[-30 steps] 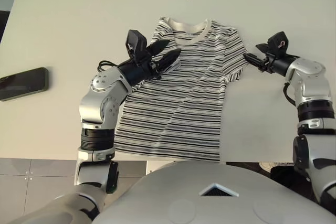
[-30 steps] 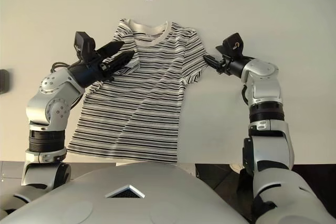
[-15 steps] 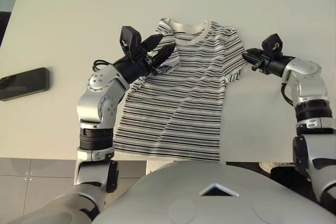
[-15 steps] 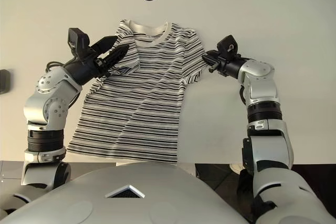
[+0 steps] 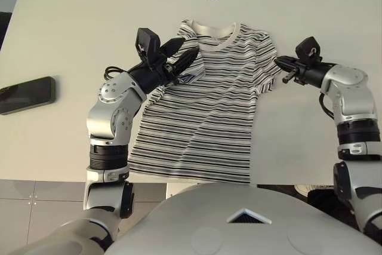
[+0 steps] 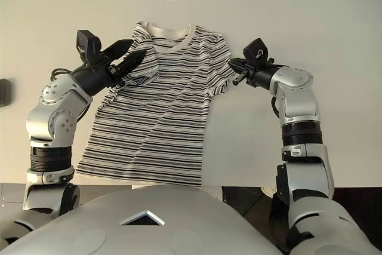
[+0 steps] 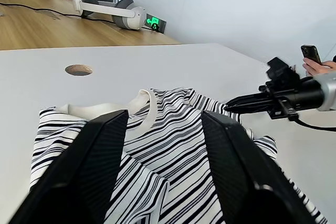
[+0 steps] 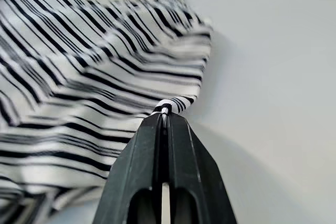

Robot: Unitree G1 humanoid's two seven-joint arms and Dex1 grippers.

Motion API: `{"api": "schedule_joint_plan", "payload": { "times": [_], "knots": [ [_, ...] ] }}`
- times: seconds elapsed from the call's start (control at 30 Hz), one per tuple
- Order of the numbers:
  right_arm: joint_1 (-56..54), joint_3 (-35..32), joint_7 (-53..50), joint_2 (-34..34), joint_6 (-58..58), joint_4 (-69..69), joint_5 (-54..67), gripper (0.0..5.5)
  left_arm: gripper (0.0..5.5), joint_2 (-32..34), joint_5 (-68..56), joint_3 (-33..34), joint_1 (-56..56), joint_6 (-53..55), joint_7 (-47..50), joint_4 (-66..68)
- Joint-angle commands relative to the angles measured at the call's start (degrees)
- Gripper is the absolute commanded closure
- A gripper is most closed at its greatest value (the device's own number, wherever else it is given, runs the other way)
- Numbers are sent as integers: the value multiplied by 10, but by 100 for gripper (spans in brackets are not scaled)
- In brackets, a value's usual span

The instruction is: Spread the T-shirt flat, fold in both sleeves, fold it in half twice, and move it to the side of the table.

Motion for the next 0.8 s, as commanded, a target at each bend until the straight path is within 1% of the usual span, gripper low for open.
{"api": "schedule_joint_plan", "payload": {
  "times": [0.03, 0.2, 0.37, 0.6, 0.8],
  "knots": [
    [5, 3, 8, 10, 41, -54, 21, 535, 290, 2, 6, -2, -6, -1, 6, -1],
    [5, 22, 8, 28, 82, -116, 34, 535, 290, 2, 7, -3, -6, 0, 7, 1],
    [-15, 47, -1, 61, 101, -128, 35, 535, 290, -2, 6, -7, -7, 0, 9, 4],
    [-56, 59, -24, 111, 110, -90, 37, 535, 290, -3, 4, -7, -6, 1, 11, 5],
    [-93, 58, -44, 150, 99, -26, 34, 535, 290, -5, 1, -4, -8, 2, 12, 7]
  ]
}}
